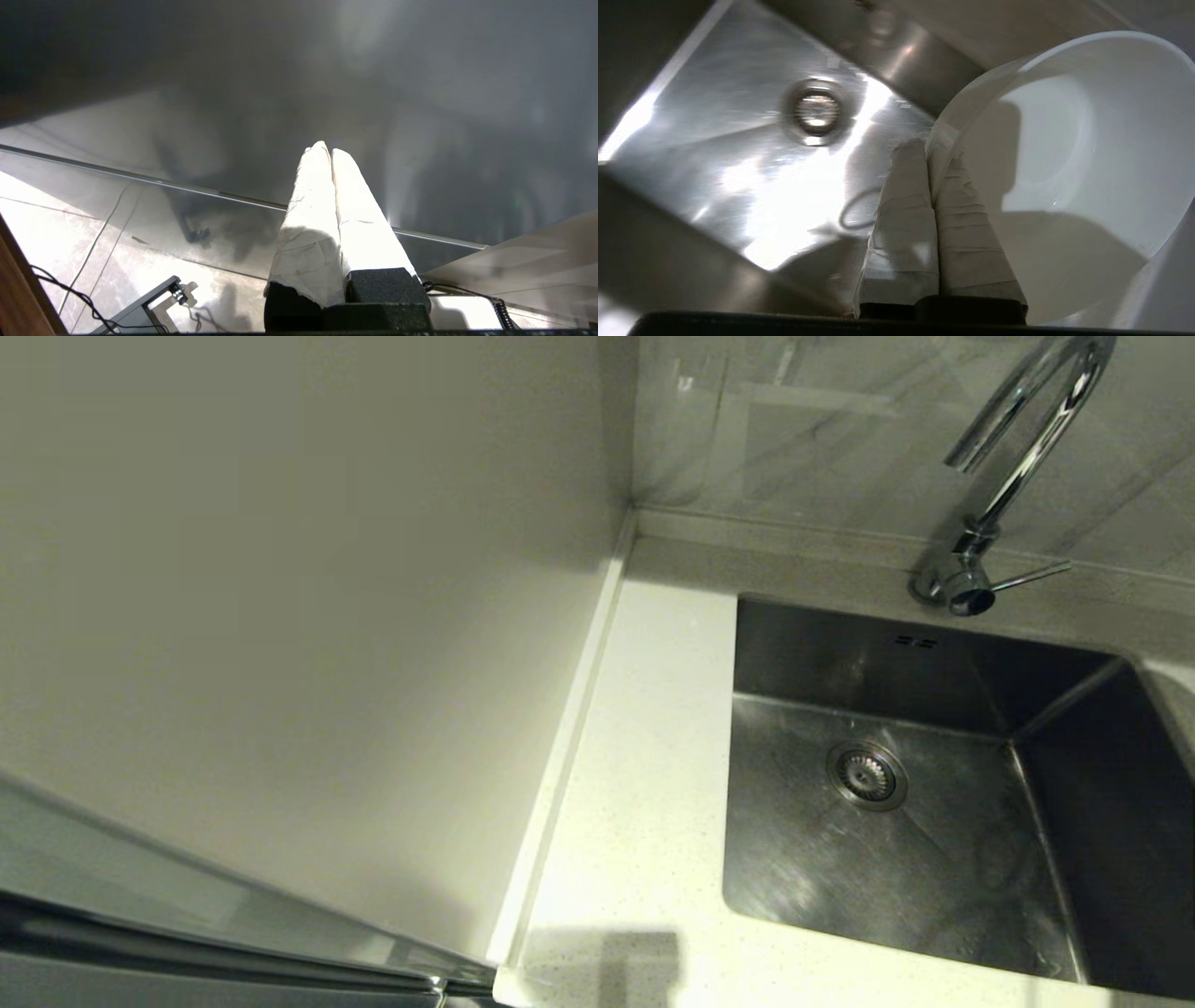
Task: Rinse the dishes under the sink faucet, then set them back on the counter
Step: Put a bowl into the sink
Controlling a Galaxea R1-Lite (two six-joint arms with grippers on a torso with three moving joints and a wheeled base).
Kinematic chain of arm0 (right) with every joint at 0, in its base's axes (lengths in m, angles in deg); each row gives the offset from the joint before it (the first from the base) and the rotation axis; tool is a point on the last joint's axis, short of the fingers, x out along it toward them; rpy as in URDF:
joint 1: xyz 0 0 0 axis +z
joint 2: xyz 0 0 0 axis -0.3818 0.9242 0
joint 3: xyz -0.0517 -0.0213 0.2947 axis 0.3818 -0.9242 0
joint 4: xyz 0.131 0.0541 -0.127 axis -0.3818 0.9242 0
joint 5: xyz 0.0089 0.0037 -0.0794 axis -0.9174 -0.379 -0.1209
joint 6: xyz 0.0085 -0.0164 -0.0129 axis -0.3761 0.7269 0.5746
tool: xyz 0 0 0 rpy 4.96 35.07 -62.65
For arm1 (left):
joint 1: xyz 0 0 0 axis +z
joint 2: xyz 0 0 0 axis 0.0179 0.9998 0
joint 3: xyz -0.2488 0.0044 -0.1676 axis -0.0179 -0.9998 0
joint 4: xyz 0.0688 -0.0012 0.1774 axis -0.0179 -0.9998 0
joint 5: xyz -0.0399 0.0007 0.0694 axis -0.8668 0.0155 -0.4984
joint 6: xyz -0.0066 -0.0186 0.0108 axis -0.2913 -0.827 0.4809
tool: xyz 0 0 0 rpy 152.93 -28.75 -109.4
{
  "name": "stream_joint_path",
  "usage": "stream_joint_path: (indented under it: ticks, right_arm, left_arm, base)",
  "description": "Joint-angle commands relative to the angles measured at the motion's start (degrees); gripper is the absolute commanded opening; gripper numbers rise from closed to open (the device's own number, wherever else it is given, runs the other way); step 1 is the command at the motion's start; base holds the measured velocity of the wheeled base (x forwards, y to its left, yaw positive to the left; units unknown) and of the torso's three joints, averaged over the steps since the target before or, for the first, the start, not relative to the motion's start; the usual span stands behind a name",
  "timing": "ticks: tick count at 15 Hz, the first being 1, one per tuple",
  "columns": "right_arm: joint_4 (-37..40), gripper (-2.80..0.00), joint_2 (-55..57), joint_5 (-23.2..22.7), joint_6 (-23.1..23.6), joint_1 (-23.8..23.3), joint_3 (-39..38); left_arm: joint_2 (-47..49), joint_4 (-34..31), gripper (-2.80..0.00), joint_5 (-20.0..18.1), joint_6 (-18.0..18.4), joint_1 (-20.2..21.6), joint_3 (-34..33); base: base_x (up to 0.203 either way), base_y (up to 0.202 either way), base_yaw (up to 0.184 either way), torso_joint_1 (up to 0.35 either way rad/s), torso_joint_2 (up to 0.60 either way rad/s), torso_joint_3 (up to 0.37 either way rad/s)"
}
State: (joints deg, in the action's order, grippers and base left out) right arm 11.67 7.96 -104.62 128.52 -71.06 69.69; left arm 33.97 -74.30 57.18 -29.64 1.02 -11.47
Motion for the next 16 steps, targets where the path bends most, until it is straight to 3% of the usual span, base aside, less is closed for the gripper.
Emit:
stream_joint_path:
  ticks: [1,3,5,6,8,9,10,12,14,16]
  right_arm:
    - [1.9,-2.8,-18.13,-0.14,-0.03,2.47,-11.95]
    - [8.02,-2.8,-24.93,-0.19,-3.42,6.48,-21.36]
    - [10.81,-2.8,-24.57,-0.28,-17.28,12.7,-22.02]
    - [11.28,-2.8,-22.92,-0.23,-25.15,14.68,-19.13]
    - [12.6,-2.8,-17.26,2.41,-42.64,19.58,-5.9]
    - [14.54,-2.8,-12.83,7.11,-48.24,22.47,0.47]
    - [18.09,-2.8,-7.58,14.83,-52.65,25.69,6.32]
    - [27.54,-2.8,-1.44,27.22,-57.66,32.79,12.71]
    - [32.64,-2.8,1.33,41.1,-57.59,37.63,11.26]
    - [30.38,-2.8,4.04,46.91,-54.18,39.12,5.74]
  left_arm:
    - [-0.21,0.02,-2.8,0.01,-0.06,0.0,0.0]
    - [-0.18,0.02,-2.8,0.01,-0.06,0.0,0.0]
    - [-0.18,0.02,-2.8,0.03,-0.06,-0.02,0.0]
    - [-0.24,0.02,-2.8,0.04,-0.05,-0.01,0.0]
    - [-0.18,0.02,-2.8,0.1,-0.06,0.0,0.0]
    - [-0.18,0.02,-2.8,0.01,-0.06,0.0,0.0]
    - [-0.25,0.02,-2.8,0.02,-0.06,-0.07,0.0]
    - [-0.18,0.02,-2.8,0.01,0.03,0.0,0.0]
    - [-0.18,0.02,-2.8,0.01,-0.06,0.0,0.0]
    - [-0.22,0.02,-2.8,0.01,-0.06,-0.07,0.0]
  base:
    - [0.0,0.0,0.0,0.0,0.0,0.0]
    - [0.0,0.0,0.0,0.0,0.0,0.0]
    - [0.0,0.0,0.0,0.0,0.0,0.0]
    - [0.0,0.0,0.0,0.0,0.0,0.0]
    - [0.0,0.0,0.0,0.0,0.0,0.0]
    - [0.0,0.0,0.0,0.0,0.0,0.0]
    - [0.0,0.0,0.0,0.0,0.0,0.0]
    - [0.0,0.0,0.0,0.0,0.0,0.0]
    - [0.0,0.0,0.0,0.0,0.0,0.0]
    - [0.0,0.0,0.0,0.0,0.0,0.0]
